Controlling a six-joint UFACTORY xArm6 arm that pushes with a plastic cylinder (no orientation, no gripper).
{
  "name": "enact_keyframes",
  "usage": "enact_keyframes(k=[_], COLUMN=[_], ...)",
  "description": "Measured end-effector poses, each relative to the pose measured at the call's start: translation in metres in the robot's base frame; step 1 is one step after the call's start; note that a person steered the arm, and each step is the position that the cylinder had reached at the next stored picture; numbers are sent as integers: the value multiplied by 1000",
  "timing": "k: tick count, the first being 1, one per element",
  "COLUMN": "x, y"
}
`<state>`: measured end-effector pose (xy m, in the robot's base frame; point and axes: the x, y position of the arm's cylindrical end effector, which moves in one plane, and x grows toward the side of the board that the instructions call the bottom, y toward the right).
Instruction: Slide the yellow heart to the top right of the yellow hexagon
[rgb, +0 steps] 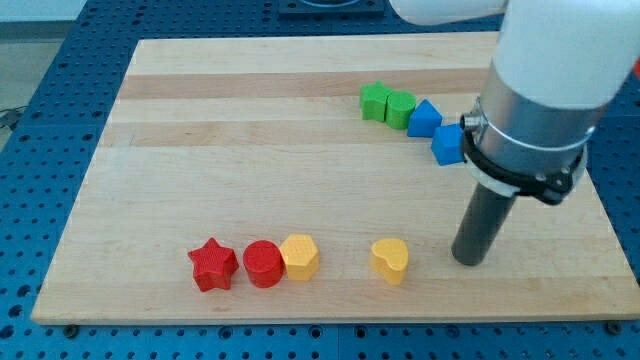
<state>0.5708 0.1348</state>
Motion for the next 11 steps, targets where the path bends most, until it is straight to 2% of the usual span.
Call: enact_keyframes(k=[1,2,5,8,9,10,11], x=[26,31,25,4,3,7,-6], y=[-36,-44,-34,-87,-87,-56,-1])
